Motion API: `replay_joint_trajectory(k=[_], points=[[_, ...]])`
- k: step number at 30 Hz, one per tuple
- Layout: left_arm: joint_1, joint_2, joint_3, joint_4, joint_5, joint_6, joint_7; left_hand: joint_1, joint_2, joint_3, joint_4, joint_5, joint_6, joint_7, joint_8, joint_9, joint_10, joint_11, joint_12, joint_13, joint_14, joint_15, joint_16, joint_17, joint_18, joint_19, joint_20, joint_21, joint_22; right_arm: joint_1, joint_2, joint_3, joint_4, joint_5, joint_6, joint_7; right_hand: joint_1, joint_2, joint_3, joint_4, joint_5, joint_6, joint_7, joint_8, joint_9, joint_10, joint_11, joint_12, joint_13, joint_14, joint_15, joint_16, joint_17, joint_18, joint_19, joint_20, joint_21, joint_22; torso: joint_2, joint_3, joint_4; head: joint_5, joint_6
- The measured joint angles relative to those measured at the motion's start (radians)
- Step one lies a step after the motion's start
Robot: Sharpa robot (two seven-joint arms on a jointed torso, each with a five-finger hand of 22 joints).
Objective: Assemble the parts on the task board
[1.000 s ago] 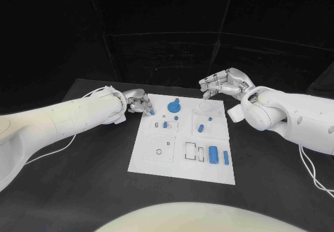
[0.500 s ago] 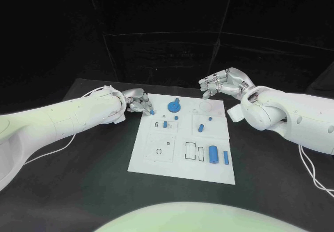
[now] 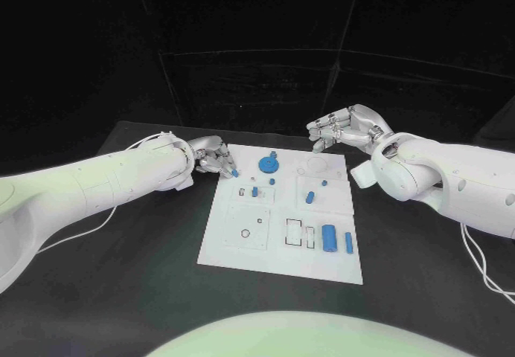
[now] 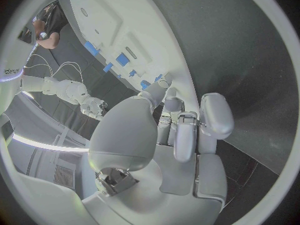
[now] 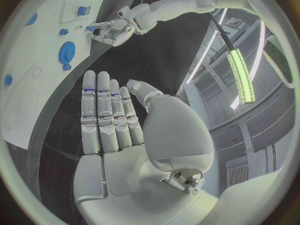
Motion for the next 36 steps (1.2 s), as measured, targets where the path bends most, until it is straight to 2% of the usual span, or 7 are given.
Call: replay_joint_trajectory(k=[3,13,36], points=[[0.0,0.001,0.001,-0.001,0.0,-0.002,0.0,0.0,0.0,0.0,0.0,0.0,0.011,0.01,0.011,0.005,-0.004,0.004,0.0,-0.004,0.004,0.004,0.0,0.0,0.0,0.0,0.001,0.001,0.001,0.0,0.0,0.0,0.0,0.0,0.0,0.0,0.0,0.0,0.0,0.0,0.0,0.0,0.0,0.0,0.0,0.0,0.0,0.0,0.0,0.0,0.0,0.0,0.0,0.0,0.0,0.0,0.0,0.0,0.0,0.0002,0.0,0.001,0.0],[0.001,0.003,0.0,-0.006,0.001,-0.006,-0.008,-0.004,0.004,-0.003,0.009,0.0,0.034,-0.003,0.042,0.013,-0.004,0.004,0.0,-0.007,0.004,0.004,0.0,0.0,0.0,0.002,0.004,0.008,0.008,0.0,0.001,0.0,0.0,0.0,0.0,0.0,0.0,0.0,0.0,0.0,0.0,0.0,0.0,0.0,0.0,0.0,0.0,0.0,0.0,0.0,0.0,0.0,0.0,0.0,0.0,0.0,0.0,0.0,0.0,0.0004,-0.0005,0.001,-0.001],[0.001,0.006,0.0,-0.007,0.009,-0.012,-0.022,-0.012,0.012,-0.012,0.018,0.0,0.044,-0.007,0.066,0.021,0.0,0.0,0.0,-0.008,0.004,0.003,0.004,0.0,0.0,0.002,0.004,0.014,0.013,0.0,0.002,0.0,0.0,0.0,0.0,0.0,0.0,0.0,0.0,0.0,0.0,0.0,0.0,0.0,0.0,0.0,0.0,0.0,0.0,0.0,0.0,0.0,0.0,0.0,0.0,0.0,0.0,0.0,0.0,0.0002,-0.0006,-0.002,-0.004]])
